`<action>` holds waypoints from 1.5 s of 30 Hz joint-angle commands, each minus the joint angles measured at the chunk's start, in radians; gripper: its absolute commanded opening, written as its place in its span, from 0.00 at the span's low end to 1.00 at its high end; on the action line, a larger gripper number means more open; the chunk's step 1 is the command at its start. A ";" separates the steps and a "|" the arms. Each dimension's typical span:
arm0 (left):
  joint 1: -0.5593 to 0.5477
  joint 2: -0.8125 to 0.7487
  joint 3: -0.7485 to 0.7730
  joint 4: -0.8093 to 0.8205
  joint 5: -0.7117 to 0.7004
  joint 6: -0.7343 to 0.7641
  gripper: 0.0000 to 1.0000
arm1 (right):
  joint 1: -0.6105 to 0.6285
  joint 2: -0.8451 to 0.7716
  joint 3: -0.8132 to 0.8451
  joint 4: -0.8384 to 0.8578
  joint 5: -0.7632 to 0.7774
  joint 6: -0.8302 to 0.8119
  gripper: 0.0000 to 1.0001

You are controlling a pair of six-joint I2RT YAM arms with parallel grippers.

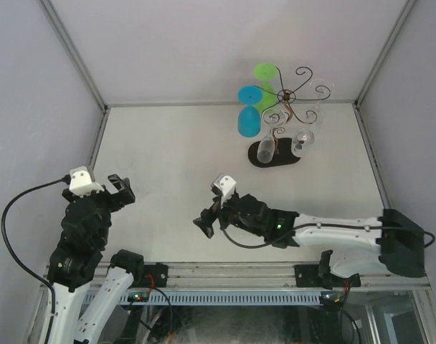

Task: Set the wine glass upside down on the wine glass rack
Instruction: Pick up the wine glass at the center of the board.

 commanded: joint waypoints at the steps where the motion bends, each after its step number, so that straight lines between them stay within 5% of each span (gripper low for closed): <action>1: 0.006 -0.029 -0.010 0.028 0.031 -0.013 1.00 | 0.000 0.150 0.090 0.245 0.013 -0.094 1.00; 8: 0.006 -0.052 0.025 -0.008 0.047 -0.009 1.00 | -0.070 0.398 0.181 0.453 -0.164 -0.094 0.99; 12: 0.006 -0.060 0.036 -0.017 0.048 0.005 1.00 | -0.145 0.549 0.238 0.607 -0.352 -0.039 0.90; 20: 0.006 -0.058 0.035 -0.018 0.037 0.025 1.00 | -0.152 0.831 0.431 0.751 -0.393 -0.096 0.84; 33: 0.006 -0.051 0.037 -0.013 0.041 0.033 1.00 | -0.157 1.156 0.869 0.626 -0.404 -0.098 0.82; 45: 0.007 -0.046 0.035 -0.009 0.041 0.040 1.00 | -0.166 1.315 1.106 0.493 -0.359 -0.090 0.82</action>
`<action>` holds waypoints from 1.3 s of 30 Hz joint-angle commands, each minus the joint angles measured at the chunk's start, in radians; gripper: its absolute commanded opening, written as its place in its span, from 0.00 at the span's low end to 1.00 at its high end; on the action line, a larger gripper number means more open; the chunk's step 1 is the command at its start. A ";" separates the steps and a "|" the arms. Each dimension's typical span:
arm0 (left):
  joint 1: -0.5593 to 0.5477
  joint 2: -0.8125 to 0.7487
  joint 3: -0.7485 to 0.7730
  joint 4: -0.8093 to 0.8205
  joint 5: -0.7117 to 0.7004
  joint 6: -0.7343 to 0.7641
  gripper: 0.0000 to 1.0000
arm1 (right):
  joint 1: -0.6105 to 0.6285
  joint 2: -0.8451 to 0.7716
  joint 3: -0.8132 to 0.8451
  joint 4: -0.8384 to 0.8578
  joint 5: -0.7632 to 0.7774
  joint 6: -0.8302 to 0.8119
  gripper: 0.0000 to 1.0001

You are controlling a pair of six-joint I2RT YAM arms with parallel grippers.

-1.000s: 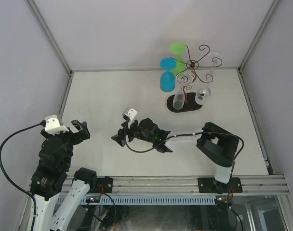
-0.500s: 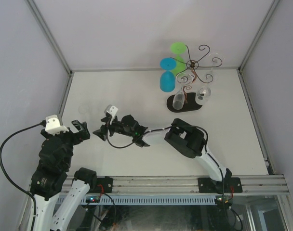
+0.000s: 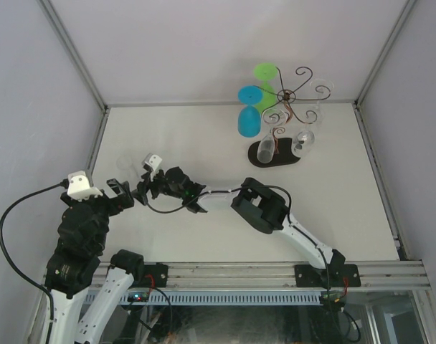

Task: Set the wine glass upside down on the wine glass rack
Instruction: Pick up the wine glass at the center of the board.

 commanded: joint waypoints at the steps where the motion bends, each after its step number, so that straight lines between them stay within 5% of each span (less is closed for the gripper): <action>1: 0.006 0.009 0.035 0.024 0.012 0.026 1.00 | -0.008 0.036 0.097 -0.032 0.028 -0.004 0.82; 20: 0.006 0.006 0.030 0.022 0.007 0.037 1.00 | -0.030 0.156 0.267 -0.072 0.062 0.029 0.73; 39: 0.007 0.001 0.028 0.015 0.006 0.043 1.00 | -0.025 0.129 0.203 -0.001 0.034 0.001 0.17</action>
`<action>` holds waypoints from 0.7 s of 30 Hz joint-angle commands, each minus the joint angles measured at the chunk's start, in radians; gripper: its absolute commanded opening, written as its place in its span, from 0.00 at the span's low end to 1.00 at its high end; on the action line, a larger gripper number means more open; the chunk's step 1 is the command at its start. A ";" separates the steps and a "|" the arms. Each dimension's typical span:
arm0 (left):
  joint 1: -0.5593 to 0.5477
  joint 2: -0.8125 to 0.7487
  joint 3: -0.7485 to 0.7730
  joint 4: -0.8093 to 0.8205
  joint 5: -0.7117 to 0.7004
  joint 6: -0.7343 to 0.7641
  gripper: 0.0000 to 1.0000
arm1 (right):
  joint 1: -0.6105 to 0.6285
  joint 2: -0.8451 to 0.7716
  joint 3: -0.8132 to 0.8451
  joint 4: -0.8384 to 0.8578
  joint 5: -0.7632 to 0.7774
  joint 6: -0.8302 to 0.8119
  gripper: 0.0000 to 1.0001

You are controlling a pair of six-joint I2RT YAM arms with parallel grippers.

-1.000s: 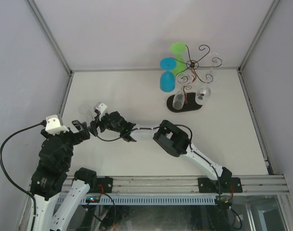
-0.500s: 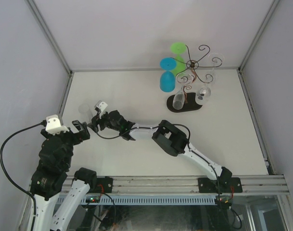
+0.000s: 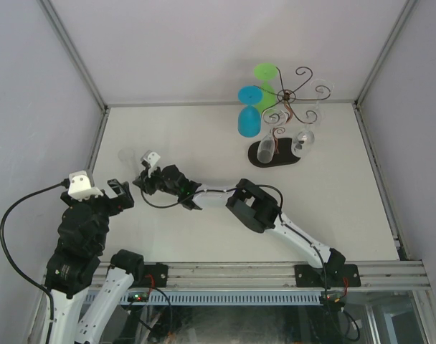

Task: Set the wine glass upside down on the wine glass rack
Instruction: Pick up the wine glass at the center of the board.

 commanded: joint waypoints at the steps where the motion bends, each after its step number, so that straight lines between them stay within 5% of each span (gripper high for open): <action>1: 0.006 0.001 0.028 0.014 0.005 0.019 1.00 | 0.002 -0.042 -0.033 0.088 -0.007 -0.028 0.13; 4: 0.006 -0.001 0.029 0.013 0.003 0.016 1.00 | 0.009 -0.075 -0.074 0.108 0.005 -0.067 0.00; 14: 0.006 -0.014 0.031 0.025 0.025 -0.003 1.00 | 0.004 -0.285 -0.346 0.239 0.030 -0.132 0.00; 21: 0.006 -0.037 0.027 0.037 0.076 -0.032 1.00 | 0.016 -0.542 -0.696 0.358 0.084 -0.169 0.00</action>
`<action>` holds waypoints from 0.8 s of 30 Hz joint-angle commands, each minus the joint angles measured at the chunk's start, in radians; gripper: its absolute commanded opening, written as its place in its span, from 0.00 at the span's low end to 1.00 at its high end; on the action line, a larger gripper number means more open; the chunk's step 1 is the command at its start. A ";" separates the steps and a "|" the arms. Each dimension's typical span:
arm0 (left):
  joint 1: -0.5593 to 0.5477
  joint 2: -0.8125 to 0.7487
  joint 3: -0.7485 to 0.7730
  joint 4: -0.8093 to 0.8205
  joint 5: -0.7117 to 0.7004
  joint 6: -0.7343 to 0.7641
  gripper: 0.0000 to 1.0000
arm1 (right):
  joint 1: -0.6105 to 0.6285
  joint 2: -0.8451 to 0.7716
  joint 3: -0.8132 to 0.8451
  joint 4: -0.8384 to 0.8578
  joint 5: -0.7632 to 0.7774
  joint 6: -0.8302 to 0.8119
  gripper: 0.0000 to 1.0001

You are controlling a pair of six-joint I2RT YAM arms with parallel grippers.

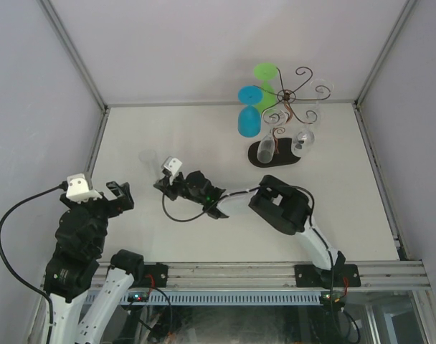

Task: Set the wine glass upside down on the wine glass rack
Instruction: Pick up the wine glass at the center of the board.

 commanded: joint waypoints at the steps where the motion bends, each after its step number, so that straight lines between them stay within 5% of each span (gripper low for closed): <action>1: 0.007 -0.016 0.024 0.040 0.078 -0.032 1.00 | 0.011 -0.222 -0.184 0.174 0.041 -0.039 0.00; 12: 0.006 -0.031 -0.047 0.142 0.265 -0.139 1.00 | 0.142 -0.617 -0.623 0.209 0.250 -0.208 0.00; 24: 0.006 0.003 -0.208 0.305 0.446 -0.258 1.00 | 0.198 -0.988 -0.891 0.128 0.380 -0.207 0.00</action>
